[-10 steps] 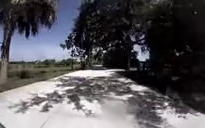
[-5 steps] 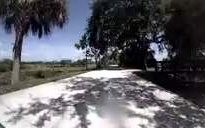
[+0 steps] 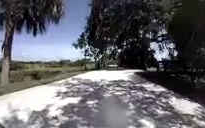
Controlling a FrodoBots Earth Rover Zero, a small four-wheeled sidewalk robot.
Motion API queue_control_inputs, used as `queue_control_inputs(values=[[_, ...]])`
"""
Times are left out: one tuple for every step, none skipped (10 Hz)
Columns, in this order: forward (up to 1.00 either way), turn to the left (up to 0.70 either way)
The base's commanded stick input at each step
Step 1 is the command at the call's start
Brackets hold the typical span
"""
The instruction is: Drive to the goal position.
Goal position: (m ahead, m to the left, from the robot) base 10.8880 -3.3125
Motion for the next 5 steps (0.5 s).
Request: queue_control_inputs(values=[[0.85, 0.00], [0.85, 0.00], [0.85, 0.00], [0.85, 0.00], [0.85, 0.00]])
